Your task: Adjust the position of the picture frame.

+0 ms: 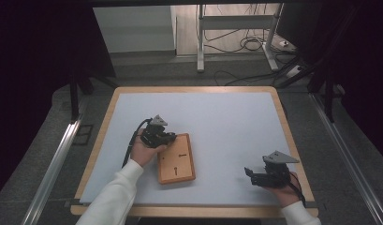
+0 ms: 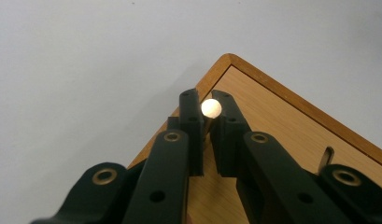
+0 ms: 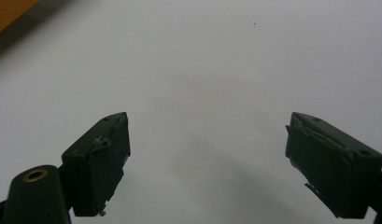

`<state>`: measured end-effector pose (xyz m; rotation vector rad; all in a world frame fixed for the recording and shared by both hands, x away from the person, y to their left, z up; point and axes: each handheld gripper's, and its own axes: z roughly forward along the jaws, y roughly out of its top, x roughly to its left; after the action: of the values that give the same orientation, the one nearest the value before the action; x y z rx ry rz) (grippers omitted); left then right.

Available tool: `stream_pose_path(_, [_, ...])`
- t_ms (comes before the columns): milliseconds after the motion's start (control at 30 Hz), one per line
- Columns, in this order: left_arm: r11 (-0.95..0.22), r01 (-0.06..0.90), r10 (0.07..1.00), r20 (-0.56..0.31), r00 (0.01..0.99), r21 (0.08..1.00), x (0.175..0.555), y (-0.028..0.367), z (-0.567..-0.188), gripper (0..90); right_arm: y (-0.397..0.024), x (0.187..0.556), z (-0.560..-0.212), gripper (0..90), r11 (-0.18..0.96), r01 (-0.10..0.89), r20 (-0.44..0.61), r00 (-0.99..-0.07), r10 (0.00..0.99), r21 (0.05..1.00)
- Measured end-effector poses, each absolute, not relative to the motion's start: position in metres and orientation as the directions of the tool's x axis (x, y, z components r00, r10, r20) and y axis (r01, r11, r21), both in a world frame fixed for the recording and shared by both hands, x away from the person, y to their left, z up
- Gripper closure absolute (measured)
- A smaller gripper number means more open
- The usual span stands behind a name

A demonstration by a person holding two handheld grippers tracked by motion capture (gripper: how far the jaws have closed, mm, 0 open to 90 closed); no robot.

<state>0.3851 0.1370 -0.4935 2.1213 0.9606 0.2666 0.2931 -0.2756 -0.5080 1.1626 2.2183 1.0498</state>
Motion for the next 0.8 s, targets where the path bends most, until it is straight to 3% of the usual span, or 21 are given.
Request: stream_pose_path(800, [-0.460,0.520,0.649,-0.128,0.750,0.720,0.394,0.075,-0.502,83.4,-0.276,0.293,-0.509,14.1,0.366,0.507,-0.016,-0.568,0.823,0.780])
